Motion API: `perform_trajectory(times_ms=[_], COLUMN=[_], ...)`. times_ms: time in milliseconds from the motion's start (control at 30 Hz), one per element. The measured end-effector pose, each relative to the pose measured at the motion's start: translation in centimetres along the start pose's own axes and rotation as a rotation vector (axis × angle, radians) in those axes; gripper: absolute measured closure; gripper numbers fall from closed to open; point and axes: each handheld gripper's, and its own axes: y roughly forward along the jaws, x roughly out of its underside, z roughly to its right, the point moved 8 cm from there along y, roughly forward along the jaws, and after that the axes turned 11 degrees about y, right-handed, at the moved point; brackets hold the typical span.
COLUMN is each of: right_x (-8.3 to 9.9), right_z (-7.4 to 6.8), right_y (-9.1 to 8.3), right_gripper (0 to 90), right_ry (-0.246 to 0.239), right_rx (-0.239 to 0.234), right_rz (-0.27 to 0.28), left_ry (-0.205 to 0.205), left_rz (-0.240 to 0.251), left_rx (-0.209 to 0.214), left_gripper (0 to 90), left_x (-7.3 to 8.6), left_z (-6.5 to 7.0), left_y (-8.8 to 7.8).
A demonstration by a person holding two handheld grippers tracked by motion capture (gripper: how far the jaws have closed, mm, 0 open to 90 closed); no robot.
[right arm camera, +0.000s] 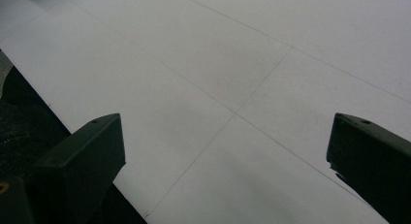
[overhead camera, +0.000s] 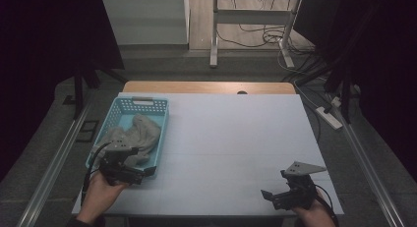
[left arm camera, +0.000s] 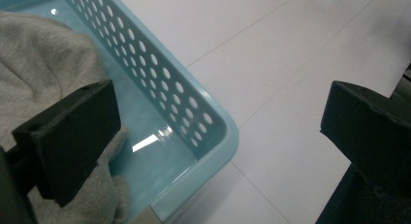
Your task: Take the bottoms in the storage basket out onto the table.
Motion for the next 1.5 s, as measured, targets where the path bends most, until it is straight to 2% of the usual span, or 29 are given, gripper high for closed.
perform_trajectory(times_ms=[367, 500, 667, 800, 867, 900, 1000, 1033, 1100, 1200, 1300, 1500], right_x=[0.0, 0.0, 0.0, 0.0, 0.0, 0.0, 0.0, 0.0, 0.0, 0.0, 0.0, 0.0], right_z=[0.0, 0.0, 0.0, 0.0, 0.0, 0.0, 0.0, 0.0, 0.0, 0.0, 0.0, 0.0], right_y=[0.0, 0.0, 0.0, 0.0, 0.0, 0.0, 0.0, -0.1, -0.1, -0.1, 0.0, -0.1], right_gripper=[0.5, 0.5, 0.5, 0.5, 0.5, 0.5, 0.5, 0.5, 0.5, 0.5, 0.5, 0.5], right_ry=[0.001, 0.002, 0.002, 0.001, 0.001, 0.001, 0.004, 0.006, 0.014, 0.015, 0.006, 0.01], right_rx=[-0.001, -0.001, -0.002, -0.003, -0.003, -0.003, -0.007, -0.008, -0.011, -0.01, -0.008, -0.011], right_rz=[0.002, 0.001, 0.001, 0.001, 0.001, 0.001, 0.007, 0.006, 0.006, 0.006, 0.006, 0.006], left_ry=[-0.02, -0.03, -0.039, -0.05, -0.066, -0.066, -0.087, -0.087, -0.098, -0.109, -0.129, -0.166], left_rz=[-0.032, -0.043, -0.042, -0.063, -0.077, -0.077, -0.105, -0.105, -0.134, -0.15, -0.195, -0.249], left_rx=[-0.035, -0.064, -0.069, -0.08, -0.082, -0.082, -0.094, -0.094, -0.117, -0.123, -0.15, -0.178], left_gripper=[0.3, 0.3, 0.3, 0.1, 0.1, 0.1, 0.1, 0.1, 0.1, 0.1, 0.1, 0.0], left_x=[-0.5, -0.9, -1.3, -1.6, -1.6, -1.6, -1.4, -1.4, -1.2, -1.0, -0.3, 0.7], left_z=[-1.9, -3.2, -4.1, -5.2, -6.2, -6.2, -7.6, -7.6, -8.6, -9.2, -10.3, -11.9], left_y=[0.1, 0.0, -0.1, 0.0, 0.1, 0.1, 0.1, 0.1, 0.0, 0.1, 0.2, 0.7])
